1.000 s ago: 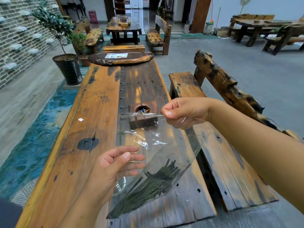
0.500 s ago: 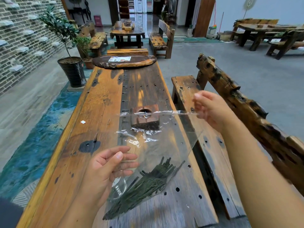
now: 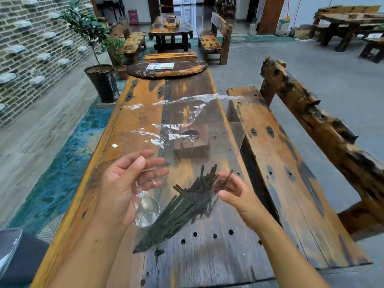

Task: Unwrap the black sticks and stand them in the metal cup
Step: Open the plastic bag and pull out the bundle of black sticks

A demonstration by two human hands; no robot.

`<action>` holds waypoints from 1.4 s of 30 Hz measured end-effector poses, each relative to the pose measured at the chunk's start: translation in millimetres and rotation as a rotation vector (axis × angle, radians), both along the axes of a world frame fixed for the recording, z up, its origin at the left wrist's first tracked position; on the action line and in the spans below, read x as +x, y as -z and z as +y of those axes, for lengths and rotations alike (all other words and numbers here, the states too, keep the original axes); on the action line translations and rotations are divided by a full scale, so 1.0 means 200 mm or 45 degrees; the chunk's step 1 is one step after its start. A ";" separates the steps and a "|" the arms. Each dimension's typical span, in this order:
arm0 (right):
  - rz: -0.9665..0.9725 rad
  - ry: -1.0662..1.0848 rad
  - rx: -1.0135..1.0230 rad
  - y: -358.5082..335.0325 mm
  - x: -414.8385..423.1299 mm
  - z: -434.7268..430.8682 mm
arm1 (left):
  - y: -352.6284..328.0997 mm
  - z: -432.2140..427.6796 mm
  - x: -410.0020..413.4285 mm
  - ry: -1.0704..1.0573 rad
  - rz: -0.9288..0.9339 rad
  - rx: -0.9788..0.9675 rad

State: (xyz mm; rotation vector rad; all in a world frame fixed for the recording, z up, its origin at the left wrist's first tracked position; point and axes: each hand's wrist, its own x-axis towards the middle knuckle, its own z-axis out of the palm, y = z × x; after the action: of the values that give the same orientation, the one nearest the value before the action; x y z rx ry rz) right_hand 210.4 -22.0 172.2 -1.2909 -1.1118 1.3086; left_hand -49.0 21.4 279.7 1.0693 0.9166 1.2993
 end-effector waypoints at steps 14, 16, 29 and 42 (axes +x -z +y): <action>0.026 0.071 0.035 -0.15 -0.03 0.02 | 0.21 0.10 -0.19 0.234 -0.261 -0.208; -0.015 0.124 0.075 -0.21 -0.03 0.05 | 0.25 0.08 -0.19 0.338 -0.224 -0.258; -0.237 0.435 0.136 -0.35 -0.21 0.13 | 0.36 -0.05 -0.05 0.391 0.138 -0.228; -0.172 0.397 0.132 -0.32 -0.21 0.08 | 0.35 -0.08 0.01 0.175 0.234 -0.095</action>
State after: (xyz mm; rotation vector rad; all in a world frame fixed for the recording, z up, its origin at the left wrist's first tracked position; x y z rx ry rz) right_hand 167.8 -6.8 237.0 -1.4260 -1.0079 0.9337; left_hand -47.2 5.8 210.1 1.1859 1.0022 1.0588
